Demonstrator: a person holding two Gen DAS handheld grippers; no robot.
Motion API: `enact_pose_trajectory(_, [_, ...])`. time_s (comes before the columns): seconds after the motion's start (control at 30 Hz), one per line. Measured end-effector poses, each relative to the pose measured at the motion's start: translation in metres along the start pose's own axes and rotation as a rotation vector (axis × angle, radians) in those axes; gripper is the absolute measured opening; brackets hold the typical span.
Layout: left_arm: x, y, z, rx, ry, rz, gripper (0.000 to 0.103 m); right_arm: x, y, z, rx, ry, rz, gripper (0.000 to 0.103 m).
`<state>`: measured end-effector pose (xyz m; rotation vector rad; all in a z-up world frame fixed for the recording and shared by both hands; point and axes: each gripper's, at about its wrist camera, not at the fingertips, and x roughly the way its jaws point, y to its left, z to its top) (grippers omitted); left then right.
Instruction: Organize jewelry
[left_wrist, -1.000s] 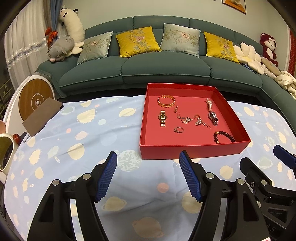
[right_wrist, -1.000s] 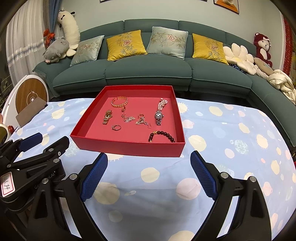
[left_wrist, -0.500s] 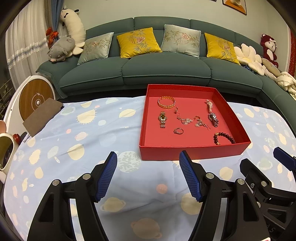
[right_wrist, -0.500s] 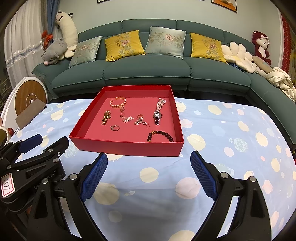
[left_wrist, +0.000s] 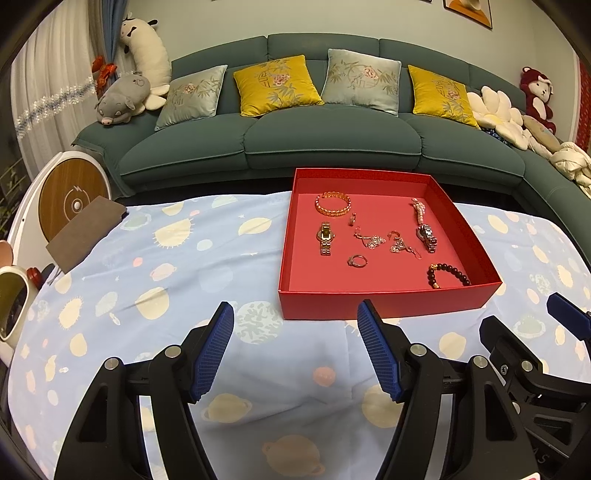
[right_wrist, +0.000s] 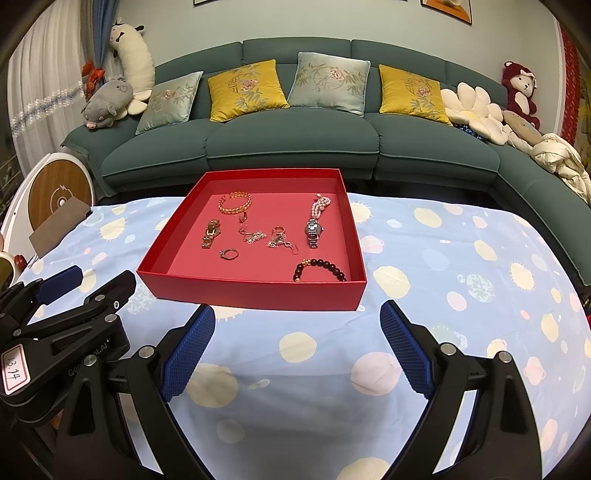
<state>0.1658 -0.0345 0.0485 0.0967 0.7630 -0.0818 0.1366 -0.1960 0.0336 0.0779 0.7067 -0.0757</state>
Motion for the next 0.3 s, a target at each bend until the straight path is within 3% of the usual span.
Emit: enact_pose_trajectory(0.3, [0.001, -0.0005, -0.001, -0.001, 0.003, 0.006, 0.066, 0.0009, -0.0012, -0.0012, 0.001, 0.001, -0.002, 0.088])
